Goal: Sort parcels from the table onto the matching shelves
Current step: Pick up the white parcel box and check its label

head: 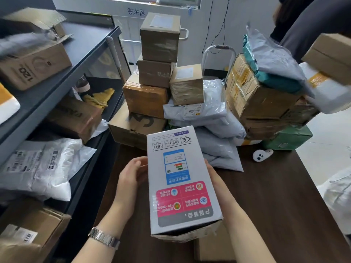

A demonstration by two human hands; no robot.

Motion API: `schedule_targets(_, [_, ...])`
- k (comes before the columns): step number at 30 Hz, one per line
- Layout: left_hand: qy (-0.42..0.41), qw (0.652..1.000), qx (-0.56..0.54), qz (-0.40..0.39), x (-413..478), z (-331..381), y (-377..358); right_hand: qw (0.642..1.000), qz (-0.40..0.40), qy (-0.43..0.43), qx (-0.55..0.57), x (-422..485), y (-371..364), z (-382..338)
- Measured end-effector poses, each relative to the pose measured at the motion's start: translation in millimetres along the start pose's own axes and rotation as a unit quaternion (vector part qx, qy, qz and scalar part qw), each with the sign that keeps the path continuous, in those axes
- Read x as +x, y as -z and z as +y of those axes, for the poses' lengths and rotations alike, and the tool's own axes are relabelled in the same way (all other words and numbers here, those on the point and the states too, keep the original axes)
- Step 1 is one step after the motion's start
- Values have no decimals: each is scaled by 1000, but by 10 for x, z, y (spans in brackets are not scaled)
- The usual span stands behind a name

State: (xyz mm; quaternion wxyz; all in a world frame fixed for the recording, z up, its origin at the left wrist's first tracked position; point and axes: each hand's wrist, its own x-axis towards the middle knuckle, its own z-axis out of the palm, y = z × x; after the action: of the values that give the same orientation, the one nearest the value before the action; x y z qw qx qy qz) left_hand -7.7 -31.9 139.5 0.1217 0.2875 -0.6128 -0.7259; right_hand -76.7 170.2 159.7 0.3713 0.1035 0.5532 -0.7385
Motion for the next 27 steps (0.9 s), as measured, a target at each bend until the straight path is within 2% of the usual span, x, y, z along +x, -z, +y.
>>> schedule_targets(4, [48,998,-15,-48,86,-13,132,987,56,85,-123,47,-25,-32])
schedule_targets(10, [108,991,54,-51,125,-197,57,958,32,158,-239,8,-82,-58])
schedule_targets(13, [113,992,43,-36,126,-242,47,959,-14,164,-228,-46,-95,-99])
schedule_targets(17, [148,988,26,-40,74,-262,-33,958,-10,184,-219,-96,-41,-151])
schedule_targets(19, [125,991,33,-32,28,-237,-102,960,-14,183,-213,-119,-40,-126])
schedule_targets(21, [100,993,14,-52,-44,-183,-149,958,-17,174,-227,-135,-47,-88])
schedule_targets(27, [137,988,-11,-70,-56,-147,-84,949,-75,122,-280,-136,52,-156])
